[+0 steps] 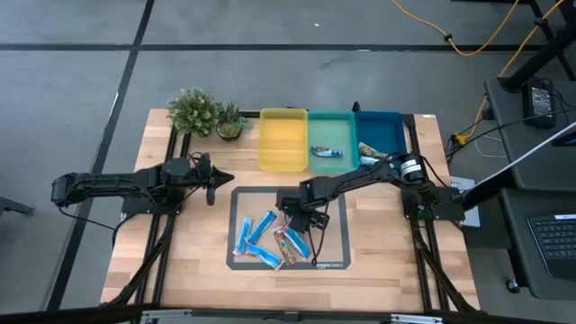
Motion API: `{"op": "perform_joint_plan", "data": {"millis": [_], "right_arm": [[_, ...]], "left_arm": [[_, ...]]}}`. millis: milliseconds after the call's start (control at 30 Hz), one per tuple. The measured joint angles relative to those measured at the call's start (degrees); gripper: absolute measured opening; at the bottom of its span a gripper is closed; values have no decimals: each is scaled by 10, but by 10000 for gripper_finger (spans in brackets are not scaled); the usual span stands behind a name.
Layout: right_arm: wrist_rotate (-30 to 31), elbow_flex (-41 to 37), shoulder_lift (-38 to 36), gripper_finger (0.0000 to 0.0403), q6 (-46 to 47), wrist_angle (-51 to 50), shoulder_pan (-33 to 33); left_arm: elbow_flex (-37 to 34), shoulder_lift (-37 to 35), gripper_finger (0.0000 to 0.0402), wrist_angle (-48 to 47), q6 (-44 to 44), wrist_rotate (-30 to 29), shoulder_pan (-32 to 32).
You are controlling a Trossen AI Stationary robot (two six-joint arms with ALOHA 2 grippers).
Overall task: Pick and place Granola Bars by type
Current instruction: Put the granola bar into the dark blue bin
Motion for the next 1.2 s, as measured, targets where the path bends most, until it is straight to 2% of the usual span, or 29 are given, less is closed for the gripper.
{"op": "perform_joint_plan", "data": {"millis": [200,400,667,767,867,1000,1200], "right_arm": [[3,0,0,206,-2,3,0],[9,0,0,127,2,6,0],[66,0,-17,33,16,-2,0],[89,15,-34,23,45,-10,-4],[136,43,-44,28,92,-33,-5],[194,111,-46,38,165,-92,-7],[200,228,-46,25,326,-177,-21]], "left_arm": [[0,0,11,0,0,0,0],[0,0,13,0,0,0,0],[0,0,9,0,0,0,0],[0,0,9,0,0,0,0],[0,0,11,0,0,0,0],[0,0,13,0,0,0,0],[0,0,11,4,0,0,0]]}}
